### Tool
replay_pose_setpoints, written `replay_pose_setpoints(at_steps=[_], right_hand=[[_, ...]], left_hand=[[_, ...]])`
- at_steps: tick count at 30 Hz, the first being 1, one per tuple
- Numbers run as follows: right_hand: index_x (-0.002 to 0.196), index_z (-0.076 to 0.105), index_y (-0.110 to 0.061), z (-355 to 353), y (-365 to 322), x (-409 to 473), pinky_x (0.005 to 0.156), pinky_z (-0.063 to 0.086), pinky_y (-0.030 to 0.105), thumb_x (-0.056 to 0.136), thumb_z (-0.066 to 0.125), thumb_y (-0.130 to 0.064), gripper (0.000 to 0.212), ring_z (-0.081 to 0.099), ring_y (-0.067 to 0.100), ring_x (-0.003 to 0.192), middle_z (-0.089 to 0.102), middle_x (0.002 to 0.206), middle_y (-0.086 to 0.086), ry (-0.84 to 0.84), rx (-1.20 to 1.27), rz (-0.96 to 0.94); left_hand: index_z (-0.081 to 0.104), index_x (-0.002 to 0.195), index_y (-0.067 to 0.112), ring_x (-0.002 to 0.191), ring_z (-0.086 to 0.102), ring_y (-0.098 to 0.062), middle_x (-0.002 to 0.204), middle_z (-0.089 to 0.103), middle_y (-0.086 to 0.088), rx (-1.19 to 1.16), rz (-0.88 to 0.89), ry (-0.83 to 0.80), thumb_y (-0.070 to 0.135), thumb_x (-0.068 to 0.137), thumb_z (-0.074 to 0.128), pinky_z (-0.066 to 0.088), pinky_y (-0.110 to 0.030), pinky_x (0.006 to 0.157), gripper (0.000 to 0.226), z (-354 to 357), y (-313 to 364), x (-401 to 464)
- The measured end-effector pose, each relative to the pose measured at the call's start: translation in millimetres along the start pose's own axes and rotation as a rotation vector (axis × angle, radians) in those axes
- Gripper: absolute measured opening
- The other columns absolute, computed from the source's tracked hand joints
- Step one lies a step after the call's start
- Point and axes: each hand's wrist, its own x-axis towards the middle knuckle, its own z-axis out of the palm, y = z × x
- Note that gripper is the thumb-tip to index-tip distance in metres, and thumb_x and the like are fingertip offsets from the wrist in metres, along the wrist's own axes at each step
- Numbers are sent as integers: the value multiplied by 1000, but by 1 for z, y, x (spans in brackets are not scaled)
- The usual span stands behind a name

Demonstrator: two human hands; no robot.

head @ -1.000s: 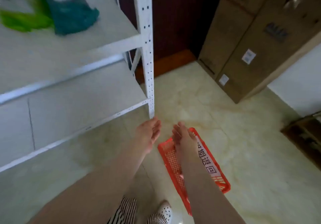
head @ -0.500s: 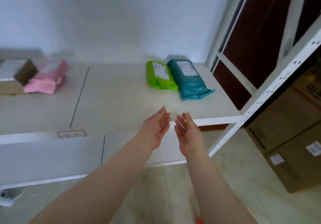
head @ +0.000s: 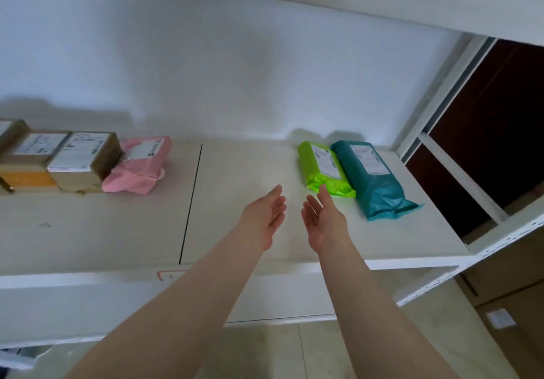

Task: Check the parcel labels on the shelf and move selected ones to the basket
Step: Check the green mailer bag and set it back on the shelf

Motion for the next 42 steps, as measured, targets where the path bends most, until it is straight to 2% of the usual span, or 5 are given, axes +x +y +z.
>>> replay_pose_setpoints(at_steps=[4, 12, 23, 33, 42], right_hand=[[97, 59, -9, 4, -15, 32, 83, 52, 28, 86, 75, -36, 34, 59, 20, 91, 61, 95, 7, 163, -21, 23], [137, 48, -12, 4, -43, 93, 82, 52, 31, 84, 74, -43, 66, 57, 24, 105, 53, 112, 11, 301, -71, 98], [135, 52, -13, -8, -65, 136, 71, 53, 36, 84, 74, -44, 63, 63, 30, 110, 59, 126, 12, 305, -203, 143], [136, 51, -13, -2, -61, 146, 69, 51, 34, 83, 74, -45, 65, 61, 27, 111, 60, 129, 11, 248, -257, 138], [120, 54, -8, 40, -35, 132, 84, 52, 37, 81, 76, -43, 57, 57, 28, 111, 58, 120, 10, 176, -331, 83]], left_hand=[[62, 116, 15, 102, 61, -14, 105, 65, 0, 75, 5, 35, 34, 83, 73, 48, -27, 92, 39, 14, 7, 28], [54, 78, 19, 99, 50, -20, 104, 52, -5, 207, -10, 146, 43, 76, 78, 43, -30, 97, 34, 63, 15, 93], [50, 130, 6, 103, 65, -35, 119, 65, -15, 321, 112, 240, 59, 42, 81, 54, -48, 89, 107, 117, -6, 165], [62, 115, -4, 83, 66, -28, 108, 69, -18, 320, 183, 236, 14, 83, 73, 48, -24, 49, 38, 110, 1, 162], [60, 126, 6, 92, 71, -26, 112, 71, -12, 203, 207, 223, 14, 80, 77, 58, -40, 83, 50, 41, 49, 141]])
